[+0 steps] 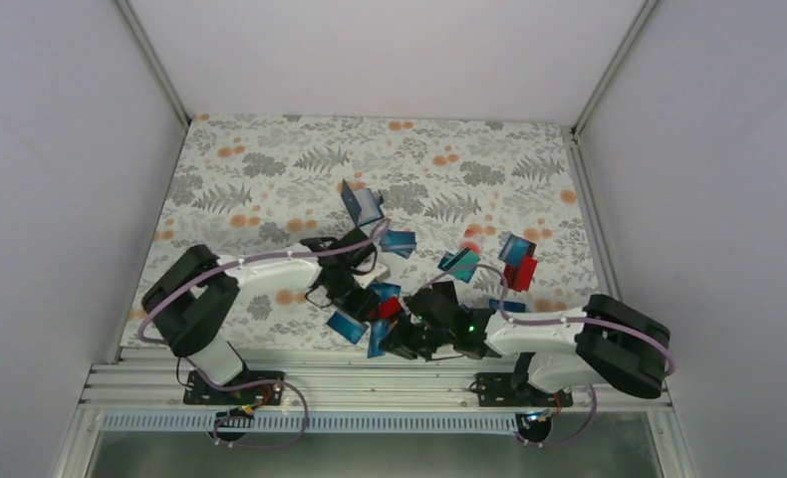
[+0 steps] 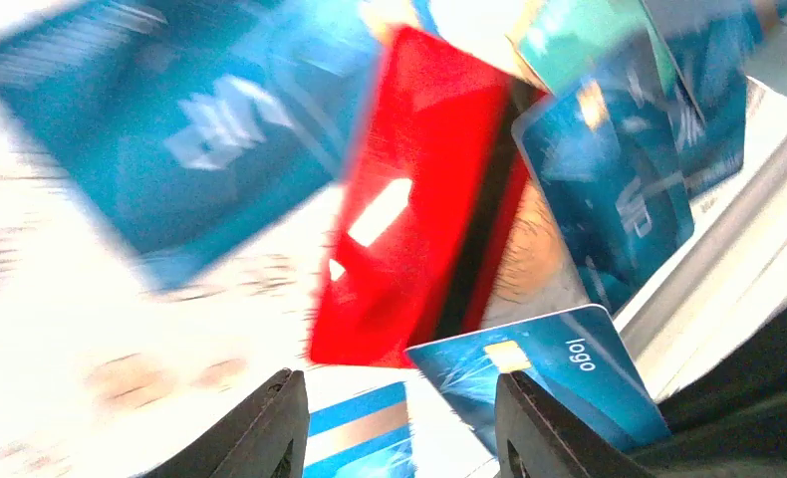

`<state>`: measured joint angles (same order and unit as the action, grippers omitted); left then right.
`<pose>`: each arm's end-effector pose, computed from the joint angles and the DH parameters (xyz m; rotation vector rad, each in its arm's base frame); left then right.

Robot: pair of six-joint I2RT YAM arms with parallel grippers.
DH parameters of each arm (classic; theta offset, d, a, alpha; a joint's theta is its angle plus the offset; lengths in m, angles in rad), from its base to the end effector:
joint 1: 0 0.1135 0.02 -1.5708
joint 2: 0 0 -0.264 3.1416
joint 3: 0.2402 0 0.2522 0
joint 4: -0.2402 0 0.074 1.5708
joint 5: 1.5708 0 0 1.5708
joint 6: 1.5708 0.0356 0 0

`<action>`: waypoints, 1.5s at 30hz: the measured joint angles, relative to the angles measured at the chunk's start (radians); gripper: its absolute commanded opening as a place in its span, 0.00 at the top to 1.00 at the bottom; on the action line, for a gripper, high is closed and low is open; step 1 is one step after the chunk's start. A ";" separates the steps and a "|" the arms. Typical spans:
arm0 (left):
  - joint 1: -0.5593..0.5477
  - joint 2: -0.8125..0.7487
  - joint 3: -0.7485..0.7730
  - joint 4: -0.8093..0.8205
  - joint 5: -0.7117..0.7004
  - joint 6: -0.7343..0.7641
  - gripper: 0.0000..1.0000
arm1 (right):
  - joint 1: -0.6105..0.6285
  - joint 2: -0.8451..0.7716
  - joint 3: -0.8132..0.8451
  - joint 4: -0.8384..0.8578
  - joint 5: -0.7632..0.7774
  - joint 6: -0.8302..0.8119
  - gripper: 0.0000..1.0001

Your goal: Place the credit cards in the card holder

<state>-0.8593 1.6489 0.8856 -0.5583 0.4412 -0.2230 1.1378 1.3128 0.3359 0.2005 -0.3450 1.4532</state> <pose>0.1748 -0.2260 0.1478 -1.0275 -2.8480 0.7770 0.0798 0.2012 0.1240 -0.2350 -2.7662 -1.2489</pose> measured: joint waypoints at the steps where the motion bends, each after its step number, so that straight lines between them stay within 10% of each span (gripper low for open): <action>1: 0.020 -0.019 0.009 -0.032 -0.029 -0.007 0.52 | -0.011 -0.016 0.012 -0.029 0.000 -0.012 0.96; 16: 0.213 -0.145 0.294 -0.183 -0.268 -0.115 0.49 | -0.444 -0.085 0.304 -0.369 -0.188 -0.333 0.96; 31: 0.296 0.283 0.744 -0.291 -0.386 -0.179 0.23 | -0.756 0.271 0.750 -0.655 -0.383 -0.737 0.96; 45: 0.320 0.631 1.176 -0.451 -0.556 -0.348 0.35 | -0.809 0.437 0.941 -0.849 -0.461 -0.997 0.96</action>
<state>-0.5388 2.2803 2.0613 -1.0092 -0.1146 -0.5705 0.3290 1.7496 1.2766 -0.6487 -0.8059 0.4561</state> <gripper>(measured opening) 0.716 0.041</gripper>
